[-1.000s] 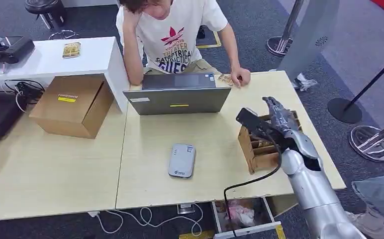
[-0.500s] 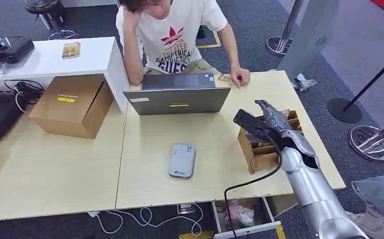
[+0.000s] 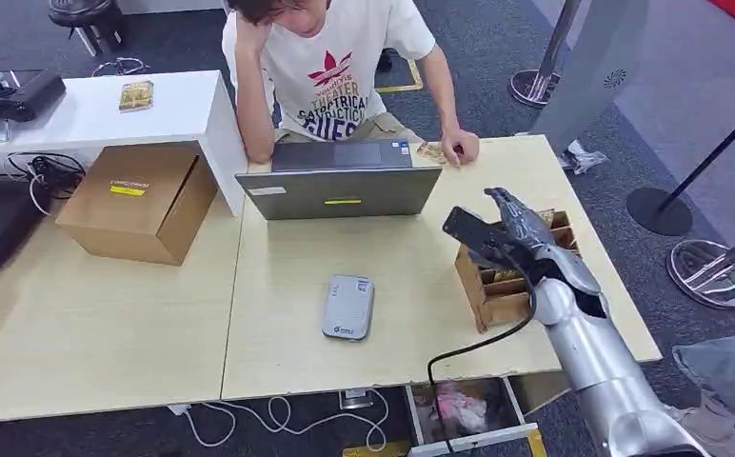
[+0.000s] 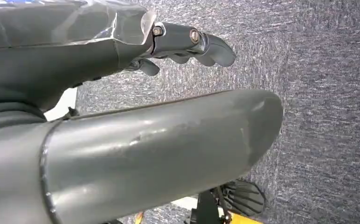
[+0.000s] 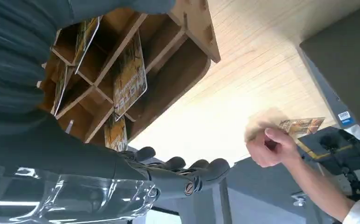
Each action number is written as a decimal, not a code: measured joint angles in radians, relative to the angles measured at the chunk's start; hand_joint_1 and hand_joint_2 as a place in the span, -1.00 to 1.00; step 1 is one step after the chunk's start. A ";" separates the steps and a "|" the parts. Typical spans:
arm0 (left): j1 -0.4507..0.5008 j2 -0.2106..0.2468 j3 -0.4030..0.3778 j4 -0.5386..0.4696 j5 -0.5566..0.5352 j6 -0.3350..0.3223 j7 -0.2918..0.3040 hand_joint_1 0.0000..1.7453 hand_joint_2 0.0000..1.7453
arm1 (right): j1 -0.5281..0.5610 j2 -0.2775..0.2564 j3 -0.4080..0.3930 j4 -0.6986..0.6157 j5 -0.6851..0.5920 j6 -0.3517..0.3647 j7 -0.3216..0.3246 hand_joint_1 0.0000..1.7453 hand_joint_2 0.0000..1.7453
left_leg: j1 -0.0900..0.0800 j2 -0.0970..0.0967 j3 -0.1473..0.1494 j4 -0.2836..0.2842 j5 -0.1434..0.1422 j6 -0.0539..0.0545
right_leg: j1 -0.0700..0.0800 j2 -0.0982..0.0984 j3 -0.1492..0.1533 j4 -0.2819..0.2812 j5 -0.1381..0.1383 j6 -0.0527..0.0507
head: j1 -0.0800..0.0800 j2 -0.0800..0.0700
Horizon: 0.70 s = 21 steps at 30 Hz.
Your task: Pass the card to the sensor for recognition and then transmit it.
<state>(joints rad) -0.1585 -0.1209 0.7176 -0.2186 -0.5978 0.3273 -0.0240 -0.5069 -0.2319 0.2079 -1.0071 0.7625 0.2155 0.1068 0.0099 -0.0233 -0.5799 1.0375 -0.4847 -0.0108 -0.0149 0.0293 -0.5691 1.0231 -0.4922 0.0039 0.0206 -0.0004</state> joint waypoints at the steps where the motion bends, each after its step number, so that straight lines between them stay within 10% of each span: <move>1: 0.000 0.000 0.000 0.000 0.000 0.000 0.000 -1.00 -1.00 | -0.001 0.000 0.003 0.000 0.000 0.000 0.001 -0.92 1.00 | 0.000 0.000 0.000 0.000 0.000 0.000 | 0.000 0.000 0.000 0.000 0.000 0.000 | 0.000 0.000; 21: 0.000 0.000 0.000 0.000 0.006 0.001 -0.008 -1.00 -1.00 | -0.004 0.000 0.066 -0.061 0.103 -0.041 0.100 -1.00 1.00 | 0.000 0.000 0.000 0.000 0.000 0.000 | 0.000 0.000 0.000 0.000 0.000 0.000 | 0.000 0.000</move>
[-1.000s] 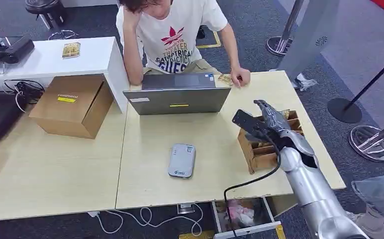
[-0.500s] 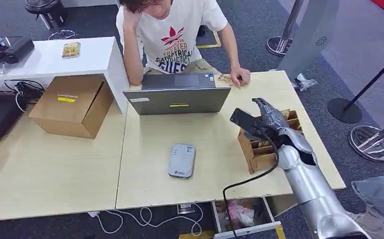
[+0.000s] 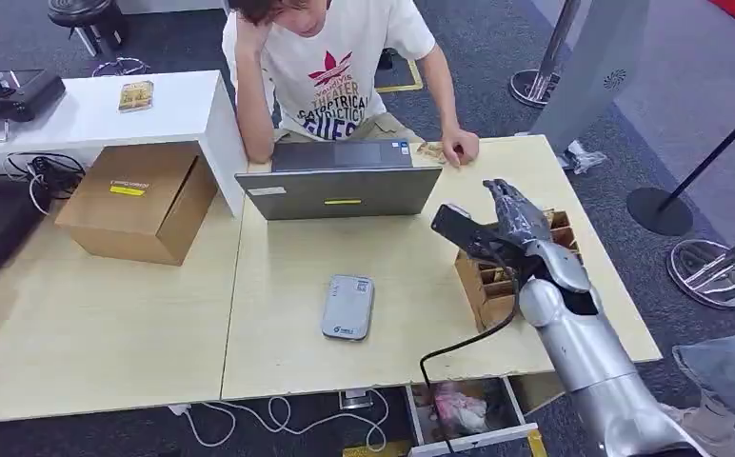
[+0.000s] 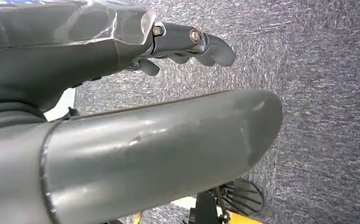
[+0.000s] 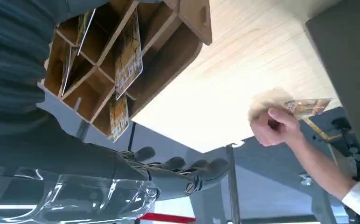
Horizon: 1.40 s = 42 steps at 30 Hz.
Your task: Pass the card to the sensor for recognition and then transmit it.
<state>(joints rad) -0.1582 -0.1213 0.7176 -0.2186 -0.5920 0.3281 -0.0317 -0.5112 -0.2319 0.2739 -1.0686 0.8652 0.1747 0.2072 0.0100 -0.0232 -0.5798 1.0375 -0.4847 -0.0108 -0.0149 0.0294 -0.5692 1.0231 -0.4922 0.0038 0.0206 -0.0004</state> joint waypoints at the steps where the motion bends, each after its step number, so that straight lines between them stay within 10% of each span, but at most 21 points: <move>1: 0.000 0.000 0.000 0.000 0.000 0.000 0.000 -1.00 -1.00 | 0.002 0.000 0.005 -0.010 0.008 -0.001 0.007 -1.00 1.00 | 0.000 0.000 0.000 0.000 0.000 0.000 | 0.000 0.000 0.000 0.000 0.000 0.000 | 0.000 0.000; 42: 0.000 0.000 -0.003 0.000 0.002 0.007 0.011 -1.00 -1.00 | 0.196 0.000 0.068 -0.233 0.167 -0.034 0.179 -1.00 1.00 | 0.000 0.000 0.000 0.000 0.000 0.000 | 0.000 0.000 0.000 0.000 0.000 0.000 | 0.000 0.000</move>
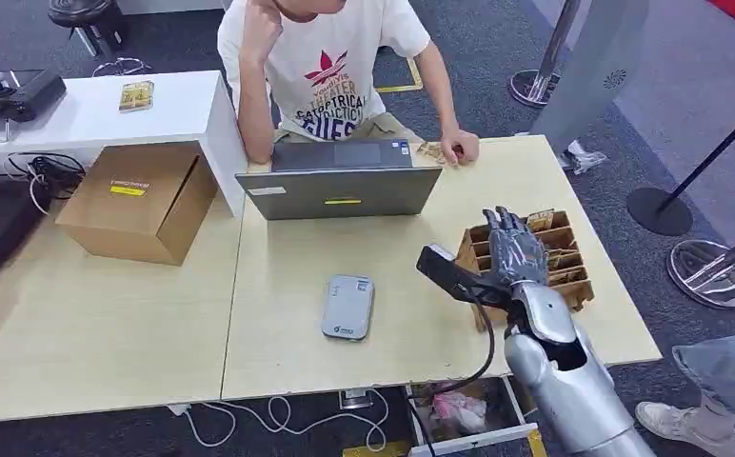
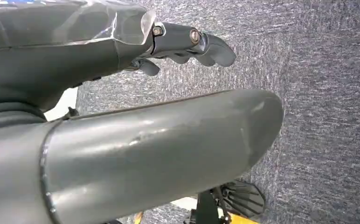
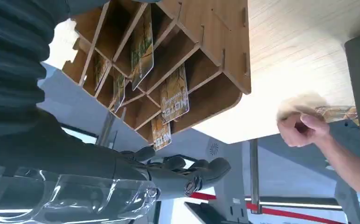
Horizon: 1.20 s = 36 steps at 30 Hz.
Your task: Pass the card to the sensor for recognition and then transmit it.
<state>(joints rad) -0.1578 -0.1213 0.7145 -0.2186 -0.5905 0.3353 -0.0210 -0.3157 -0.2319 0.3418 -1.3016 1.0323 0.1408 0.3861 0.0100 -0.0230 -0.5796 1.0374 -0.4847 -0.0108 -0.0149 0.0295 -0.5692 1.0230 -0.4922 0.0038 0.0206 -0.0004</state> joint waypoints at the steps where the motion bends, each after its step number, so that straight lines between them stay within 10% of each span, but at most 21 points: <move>1: 0.000 0.000 0.000 0.000 0.000 0.000 0.000 -1.00 -1.00 | 0.003 0.000 0.000 -0.003 0.001 0.000 0.002 -1.00 1.00 | 0.000 0.000 0.000 0.000 0.000 0.000 | 0.000 0.000 0.000 0.000 0.000 0.000 | 0.000 0.000; 25: 0.000 0.000 0.000 0.000 0.005 0.000 0.000 -1.00 -1.00 | 0.066 0.000 -0.053 -0.047 0.029 -0.002 0.037 -1.00 1.00 | 0.000 0.000 0.000 0.000 0.000 0.000 | 0.000 0.000 0.000 0.000 0.000 0.000 | 0.000 0.000; 36: 0.000 0.000 0.000 0.000 0.006 0.001 0.000 -1.00 -1.00 | 0.067 0.003 -0.085 -0.013 -0.062 0.045 -0.057 -1.00 1.00 | 0.000 0.000 0.000 0.000 0.000 0.000 | 0.000 0.000 0.000 0.000 0.000 0.000 | 0.000 0.000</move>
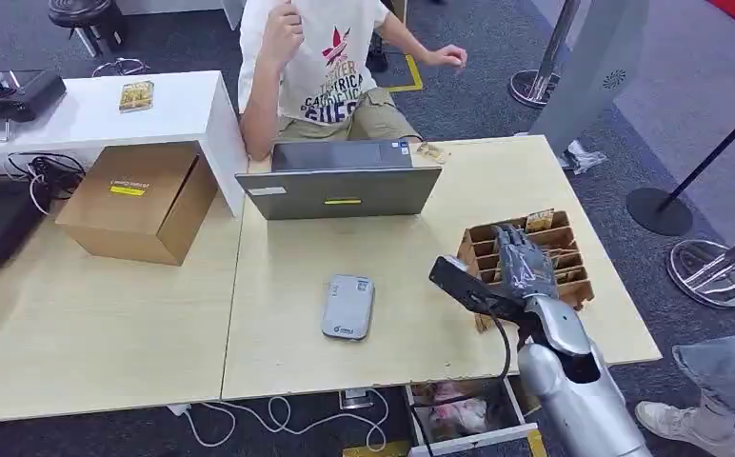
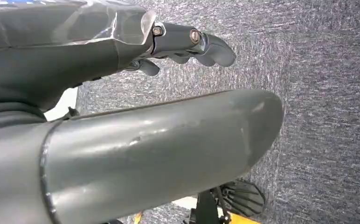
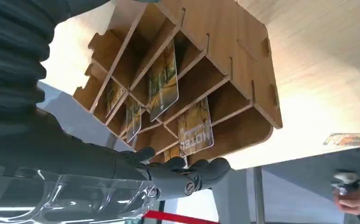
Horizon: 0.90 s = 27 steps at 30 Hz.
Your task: Pass the card to the sensor for recognition and then transmit it.
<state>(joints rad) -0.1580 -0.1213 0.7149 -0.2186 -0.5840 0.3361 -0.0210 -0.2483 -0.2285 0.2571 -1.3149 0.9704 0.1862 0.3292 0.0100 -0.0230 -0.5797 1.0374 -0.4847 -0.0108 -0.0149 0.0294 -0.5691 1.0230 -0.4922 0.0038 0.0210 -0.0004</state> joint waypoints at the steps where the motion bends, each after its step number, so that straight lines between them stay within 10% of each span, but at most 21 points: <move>1: 0.000 0.000 0.000 0.000 0.000 0.000 0.000 -1.00 -1.00 | 0.000 0.000 -0.003 0.006 -0.006 0.001 -0.006 -1.00 1.00 | 0.000 0.000 0.000 0.000 0.000 0.000 | 0.000 0.000 0.000 0.000 0.000 0.000 | 0.000 0.000; 27: 0.001 0.000 0.000 0.000 -0.002 0.004 0.000 -1.00 -1.00 | -0.015 0.000 -0.040 0.066 -0.032 0.002 -0.030 -0.90 1.00 | 0.000 0.000 0.000 0.000 0.000 0.001 | 0.000 0.000 0.000 0.000 0.000 0.000 | 0.000 0.000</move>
<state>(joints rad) -0.1571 -0.1209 0.7145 -0.2186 -0.5859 0.3399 -0.0210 -0.2633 -0.2285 0.2167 -1.2493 0.9384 0.1885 0.2991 0.0100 -0.0230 -0.5795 1.0374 -0.4842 -0.0103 -0.0149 0.0294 -0.5688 1.0230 -0.4920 0.0039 0.0206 -0.0004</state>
